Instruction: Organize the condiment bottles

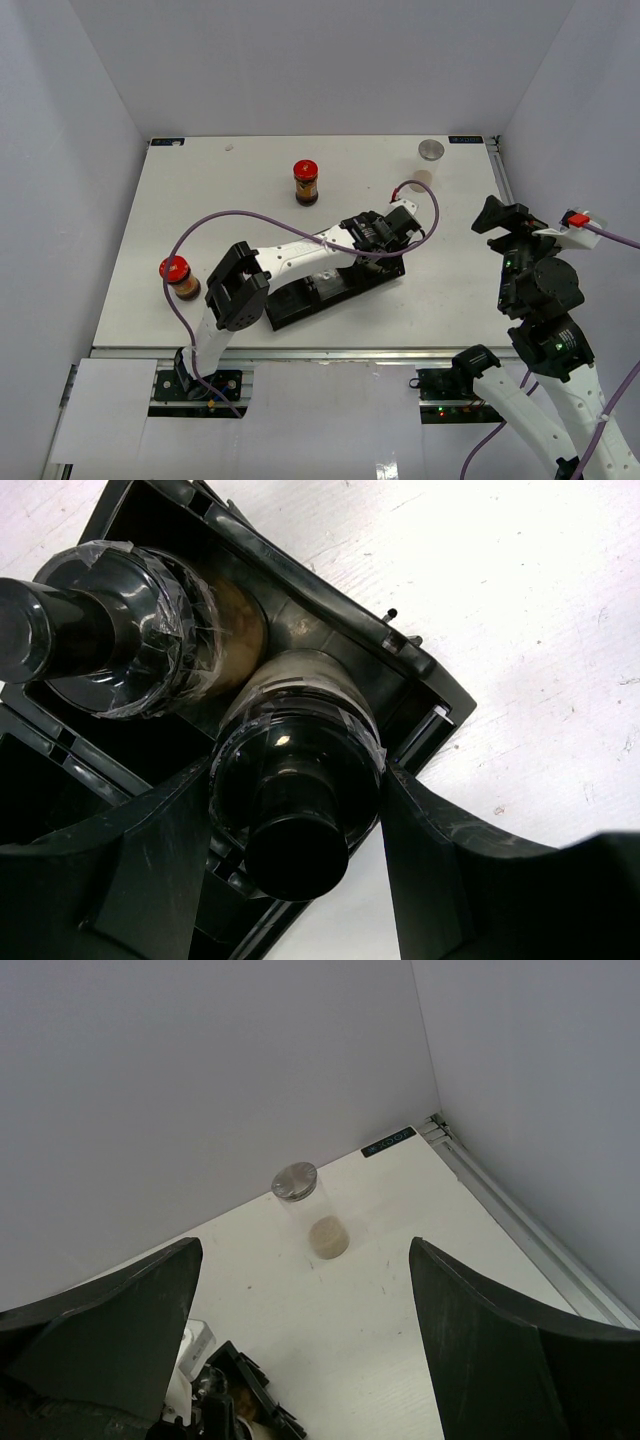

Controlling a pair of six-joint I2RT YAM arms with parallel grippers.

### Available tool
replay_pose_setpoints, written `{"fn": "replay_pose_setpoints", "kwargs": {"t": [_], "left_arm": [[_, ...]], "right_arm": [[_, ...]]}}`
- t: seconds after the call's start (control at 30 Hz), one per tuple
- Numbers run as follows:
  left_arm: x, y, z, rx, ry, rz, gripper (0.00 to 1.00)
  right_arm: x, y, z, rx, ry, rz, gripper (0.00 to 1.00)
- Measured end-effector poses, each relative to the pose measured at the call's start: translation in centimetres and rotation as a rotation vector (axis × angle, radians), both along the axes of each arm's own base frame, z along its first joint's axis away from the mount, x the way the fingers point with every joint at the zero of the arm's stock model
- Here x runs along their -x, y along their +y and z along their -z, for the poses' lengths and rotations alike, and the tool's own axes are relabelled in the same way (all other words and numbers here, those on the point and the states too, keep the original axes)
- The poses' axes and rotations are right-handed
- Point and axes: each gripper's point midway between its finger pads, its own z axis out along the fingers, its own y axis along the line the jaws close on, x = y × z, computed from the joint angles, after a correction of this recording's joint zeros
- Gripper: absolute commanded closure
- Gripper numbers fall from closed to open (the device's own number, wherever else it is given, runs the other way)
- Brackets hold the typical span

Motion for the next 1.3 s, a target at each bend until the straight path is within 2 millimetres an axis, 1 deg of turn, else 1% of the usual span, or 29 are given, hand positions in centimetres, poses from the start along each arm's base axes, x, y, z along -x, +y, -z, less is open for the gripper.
{"fn": "replay_pose_setpoints", "kwargs": {"t": [0.03, 0.07, 0.13, 0.4, 0.5, 0.57, 0.67, 0.73, 0.8, 0.87, 0.9, 0.93, 1.0, 1.07, 1.13, 1.17, 1.23, 1.3], "left_arm": [[0.0, 0.0, 0.0, 0.0, 0.001, -0.001, 0.12], [0.0, 0.0, 0.0, 0.0, 0.002, -0.002, 0.05], [0.0, 0.1, -0.1, 0.0, 0.002, -0.009, 0.02], [-0.3, -0.3, -1.8, 0.028, -0.012, -0.025, 0.02], [-0.2, -0.4, -3.0, 0.042, -0.003, -0.031, 0.02], [-0.1, -0.7, -4.4, 0.07, 0.0, -0.032, 0.02], [0.1, -0.6, -7.8, 0.126, -0.012, -0.05, 0.02], [0.3, 0.2, -10.5, 0.163, -0.026, -0.071, 0.03], [0.6, 1.7, -13.5, 0.203, -0.043, -0.102, 0.05], [0.6, 4.5, -16.3, 0.245, -0.052, -0.17, 0.07], [0.4, 6.3, -17.4, 0.268, -0.056, -0.218, 0.07], [0.0, 8.9, -18.2, 0.283, -0.057, -0.285, 0.06], [-0.9, 14.7, -18.9, 0.295, -0.073, -0.433, 0.04], [-1.2, 20.9, -18.6, 0.29, -0.095, -0.61, 0.03], [0.0, 26.2, -17.7, 0.276, -0.117, -0.754, 0.02], [1.2, 28.4, -17.3, 0.276, -0.119, -0.812, 0.02], [3.4, 31.1, -16.7, 0.283, -0.121, -0.881, 0.02], [4.6, 33.8, -16.5, 0.325, -0.141, -0.962, 0.02]], "right_arm": [[0.0, 0.0, 0.0, 0.002, 0.0, 0.0, 0.1], [0.0, 0.0, 0.0, 0.003, 0.001, 0.0, 0.1], [0.0, 0.0, 0.0, 0.004, 0.001, 0.0, 0.1], [0.0, 0.1, 0.0, 0.005, 0.001, -0.004, 0.1], [-0.1, 0.1, 0.0, 0.006, 0.003, -0.006, 0.1], [-0.3, 0.4, 0.2, 0.011, 0.011, -0.013, 0.1], [-1.2, 1.3, 0.9, 0.031, 0.042, -0.039, 0.1], [-2.1, 2.3, 1.8, 0.054, 0.081, -0.071, 0.1], [-2.8, 3.1, 2.7, 0.074, 0.118, -0.103, 0.1], [-3.1, 3.8, 3.3, 0.086, 0.142, -0.132, 0.1], [-3.3, 4.2, 3.5, 0.089, 0.149, -0.147, 0.1], [-3.4, 4.5, 3.6, 0.091, 0.154, -0.161, 0.1], [-3.5, 5.0, 3.8, 0.095, 0.161, -0.188, 0.1], [-3.6, 5.5, 3.9, 0.098, 0.165, -0.211, 0.1], [-3.7, 5.9, 4.1, 0.101, 0.171, -0.232, 0.1], [-3.7, 6.1, 4.2, 0.103, 0.175, -0.241, 0.1], [-3.8, 6.4, 4.4, 0.105, 0.18, -0.255, 0.1], [-3.9, 6.6, 4.5, 0.107, 0.186, -0.267, 0.1]]}}
